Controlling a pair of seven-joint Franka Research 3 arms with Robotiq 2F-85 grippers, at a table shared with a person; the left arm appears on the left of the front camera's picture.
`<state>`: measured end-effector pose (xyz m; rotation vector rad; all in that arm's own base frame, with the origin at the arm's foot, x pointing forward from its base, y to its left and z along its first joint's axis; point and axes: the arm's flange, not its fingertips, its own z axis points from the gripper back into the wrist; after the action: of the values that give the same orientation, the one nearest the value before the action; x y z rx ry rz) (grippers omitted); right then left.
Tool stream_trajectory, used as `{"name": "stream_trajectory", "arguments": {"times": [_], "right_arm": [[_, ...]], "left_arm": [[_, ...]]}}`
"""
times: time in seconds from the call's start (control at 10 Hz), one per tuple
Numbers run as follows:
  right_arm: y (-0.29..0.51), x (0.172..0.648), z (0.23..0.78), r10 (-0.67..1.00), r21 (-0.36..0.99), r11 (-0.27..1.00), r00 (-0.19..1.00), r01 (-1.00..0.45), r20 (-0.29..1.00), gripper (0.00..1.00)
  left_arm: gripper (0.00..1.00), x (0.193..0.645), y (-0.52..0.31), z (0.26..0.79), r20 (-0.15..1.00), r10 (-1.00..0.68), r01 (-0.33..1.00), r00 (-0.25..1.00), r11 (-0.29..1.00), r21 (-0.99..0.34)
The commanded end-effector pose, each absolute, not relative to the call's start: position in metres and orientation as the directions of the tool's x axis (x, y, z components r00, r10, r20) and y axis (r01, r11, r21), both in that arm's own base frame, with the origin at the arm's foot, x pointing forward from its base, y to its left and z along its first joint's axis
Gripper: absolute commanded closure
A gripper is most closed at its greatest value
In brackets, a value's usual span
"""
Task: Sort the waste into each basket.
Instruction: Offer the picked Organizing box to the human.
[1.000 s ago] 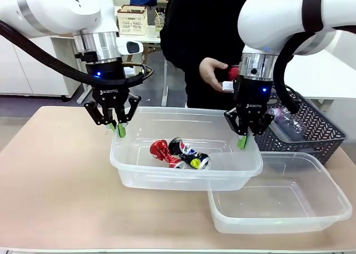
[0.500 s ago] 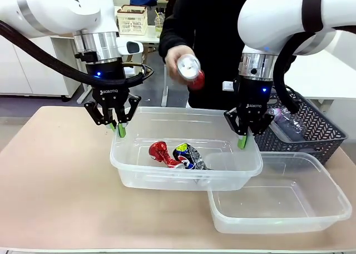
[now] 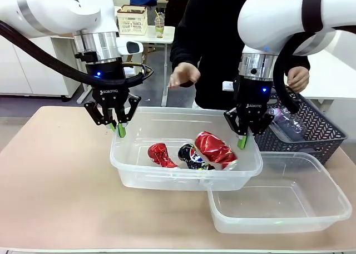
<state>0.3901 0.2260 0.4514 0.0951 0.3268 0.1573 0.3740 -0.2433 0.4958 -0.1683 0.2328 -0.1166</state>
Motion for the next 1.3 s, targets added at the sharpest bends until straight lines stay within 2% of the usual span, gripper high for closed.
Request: {"name": "stream_trajectory", "arguments": {"times": [0.0,1.0,1.1,1.2], "right_arm": [[0.227,0.390,0.455,0.178,0.107,0.983,0.935,-0.152,-0.307,0.95],[0.226,0.390,0.451,0.169,0.118,0.983,0.935,-0.138,-0.312,0.95],[0.233,0.423,0.464,0.262,0.179,0.960,0.920,-0.217,-0.292,0.95],[0.238,0.453,0.481,0.248,0.181,0.962,0.931,-0.204,-0.268,0.95]], "left_arm": [[0.92,0.370,-0.243,0.500,-0.215,-0.128,0.086,0.968,0.978,-0.191],[0.92,0.374,-0.243,0.496,-0.219,-0.134,0.095,0.966,0.979,-0.179],[0.92,0.404,-0.249,0.505,-0.219,-0.111,0.049,0.969,0.961,-0.273],[0.92,0.425,-0.257,0.519,-0.170,-0.113,0.054,0.979,0.947,-0.316]]}}
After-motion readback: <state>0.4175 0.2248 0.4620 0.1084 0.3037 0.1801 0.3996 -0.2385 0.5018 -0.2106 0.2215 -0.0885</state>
